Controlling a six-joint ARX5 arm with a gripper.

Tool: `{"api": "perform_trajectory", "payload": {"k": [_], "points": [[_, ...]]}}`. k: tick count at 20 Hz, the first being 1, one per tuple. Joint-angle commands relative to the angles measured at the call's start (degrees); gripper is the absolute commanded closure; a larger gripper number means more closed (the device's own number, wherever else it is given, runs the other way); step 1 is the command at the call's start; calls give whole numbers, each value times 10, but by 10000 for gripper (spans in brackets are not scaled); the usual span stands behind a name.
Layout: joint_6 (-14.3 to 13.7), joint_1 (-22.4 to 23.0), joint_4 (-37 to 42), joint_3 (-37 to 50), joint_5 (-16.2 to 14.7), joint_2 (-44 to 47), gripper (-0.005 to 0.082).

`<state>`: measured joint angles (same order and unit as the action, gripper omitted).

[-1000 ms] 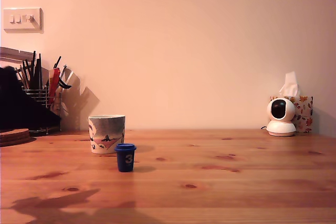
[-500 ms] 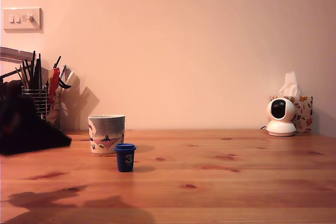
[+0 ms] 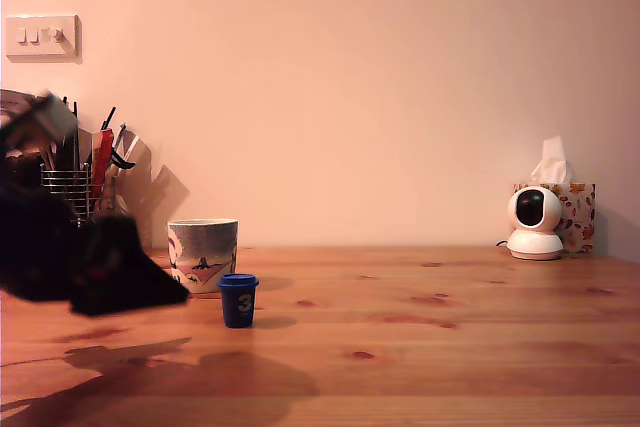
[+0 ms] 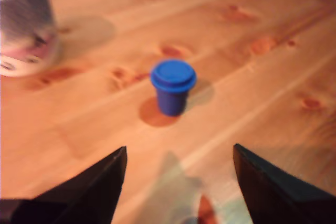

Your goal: Pick up the coffee capsules on the table and drop them inside the coffee cup

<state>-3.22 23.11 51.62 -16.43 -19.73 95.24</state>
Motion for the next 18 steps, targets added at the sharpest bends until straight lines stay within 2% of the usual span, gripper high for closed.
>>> {"api": "perform_trajectory", "payload": {"k": [1, 4, 7, 18], "points": [[-3, 10, 9, -14, -4, 20, 181], [-4, 21, 8, -40, -5, 47, 181], [-17, 27, 6, -63, -7, 72, 181], [-18, 28, 1, -137, -8, 154, 181]]}}
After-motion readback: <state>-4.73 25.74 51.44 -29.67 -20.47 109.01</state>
